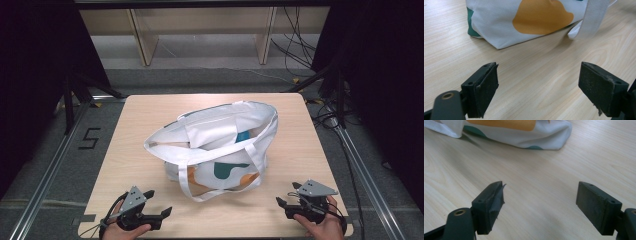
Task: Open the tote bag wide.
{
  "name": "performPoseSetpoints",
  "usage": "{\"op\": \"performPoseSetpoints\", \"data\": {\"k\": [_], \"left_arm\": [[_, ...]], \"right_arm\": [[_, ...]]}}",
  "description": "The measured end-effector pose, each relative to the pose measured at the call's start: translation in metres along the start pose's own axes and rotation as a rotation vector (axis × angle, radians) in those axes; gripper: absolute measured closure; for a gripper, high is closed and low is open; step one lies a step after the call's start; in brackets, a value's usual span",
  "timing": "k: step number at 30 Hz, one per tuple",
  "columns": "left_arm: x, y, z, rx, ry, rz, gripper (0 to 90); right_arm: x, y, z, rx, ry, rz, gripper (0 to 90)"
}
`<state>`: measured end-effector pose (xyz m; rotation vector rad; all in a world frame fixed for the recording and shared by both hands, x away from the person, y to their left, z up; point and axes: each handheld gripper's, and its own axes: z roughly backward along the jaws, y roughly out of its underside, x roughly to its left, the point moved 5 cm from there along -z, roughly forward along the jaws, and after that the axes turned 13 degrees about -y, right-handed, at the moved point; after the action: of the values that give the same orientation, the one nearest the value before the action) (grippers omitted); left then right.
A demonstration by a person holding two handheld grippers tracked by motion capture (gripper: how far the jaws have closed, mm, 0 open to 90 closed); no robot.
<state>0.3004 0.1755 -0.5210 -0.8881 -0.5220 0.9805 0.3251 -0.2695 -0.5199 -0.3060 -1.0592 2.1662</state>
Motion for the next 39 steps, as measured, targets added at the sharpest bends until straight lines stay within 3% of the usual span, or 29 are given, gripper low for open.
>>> {"op": "performPoseSetpoints", "data": {"k": [1, 2, 3, 7, 9, 10, 11, 14, 15, 17, 18, 20, 26, 27, 28, 29, 30, 31, 32, 33, 39], "left_arm": [[0.001, 0.0, 0.0, 0.0, -0.001, -0.01, 15.5], [0.0, 0.0, 0.0, 0.003, -0.003, 0.004, 15.5], [0.001, 0.0, 0.0, 0.007, -0.002, 0.0, 15.5], [0.001, 0.001, 0.0, 0.02, -0.012, -0.011, 15.2], [0.001, 0.001, 0.0, 0.02, -0.014, -0.011, 15.2], [0.002, 0.001, 0.0, 0.019, -0.013, -0.021, 15.2], [0.001, 0.0, 0.0, 0.011, -0.011, -0.001, 15.2], [0.003, 0.0, 0.001, 0.018, -0.017, -0.005, 15.2], [0.004, 0.0, 0.001, 0.016, -0.015, -0.03, 15.2], [0.004, 0.0, 0.0, 0.019, -0.013, -0.026, 15.2], [0.004, 0.0, 0.0, 0.018, -0.013, -0.029, 15.4], [0.003, 0.0, 0.001, 0.021, -0.015, -0.009, 15.4], [0.004, 0.0, 0.001, 0.016, -0.019, -0.002, 15.6], [0.005, -0.001, 0.001, 0.014, -0.018, -0.028, 15.6], [0.004, -0.001, 0.002, 0.022, -0.028, -0.009, 15.7], [0.004, -0.002, 0.002, 0.009, -0.016, -0.006, 16.0], [0.004, -0.002, 0.002, 0.009, -0.016, -0.006, 16.1], [0.004, -0.002, 0.003, 0.007, -0.012, 0.011, 16.2], [0.006, -0.003, 0.004, 0.006, -0.013, 0.002, 16.2], [0.005, -0.004, 0.005, 0.002, -0.004, 0.026, 17.0], [0.013, -0.015, 0.012, -0.015, -0.018, 0.031, 17.3]], "right_arm": [[0.0, 0.0, 0.0, 0.0, 0.0, 0.0, 23.1], [0.0, 0.0, 0.0, 0.0, 0.001, 0.002, 23.1], [0.005, 0.002, 0.0, 0.012, -0.006, -0.062, 23.1], [0.0, 0.001, 0.0, 0.022, -0.025, -0.02, 23.1], [0.0, 0.001, 0.0, 0.024, -0.023, -0.016, 23.1], [0.002, 0.002, 0.0, 0.013, 0.001, -0.044, 23.0], [0.002, 0.001, 0.001, 0.01, 0.006, -0.037, 23.0], [-0.001, 0.001, 0.0, 0.011, 0.004, -0.003, 22.8], [-0.001, 0.001, 0.0, 0.01, 0.006, -0.003, 22.8], [-0.001, 0.001, 0.0, 0.011, 0.005, -0.002, 22.8], [0.001, 0.002, 0.0, 0.012, 0.005, -0.028, 22.8], [0.0, 0.001, 0.001, 0.01, 0.007, -0.024, 22.8], [0.0, 0.001, 0.001, -0.003, 0.009, -0.018, 23.1], [0.0, 0.001, 0.001, -0.004, 0.009, -0.018, 23.1], [-0.002, 0.0, 0.001, -0.003, 0.01, 0.002, 23.3], [0.001, 0.0, 0.001, -0.008, -0.002, -0.029, 23.9], [0.001, 0.0, 0.001, -0.008, -0.002, -0.029, 23.9], [-0.002, -0.001, 0.002, -0.019, 0.005, 0.001, 24.1], [-0.002, -0.001, 0.002, -0.019, 0.005, 0.001, 24.1], [-0.001, -0.002, 0.003, -0.028, -0.002, -0.009, 24.1], [0.001, -0.009, 0.006, -0.055, -0.031, -0.026, 26.6]]}}
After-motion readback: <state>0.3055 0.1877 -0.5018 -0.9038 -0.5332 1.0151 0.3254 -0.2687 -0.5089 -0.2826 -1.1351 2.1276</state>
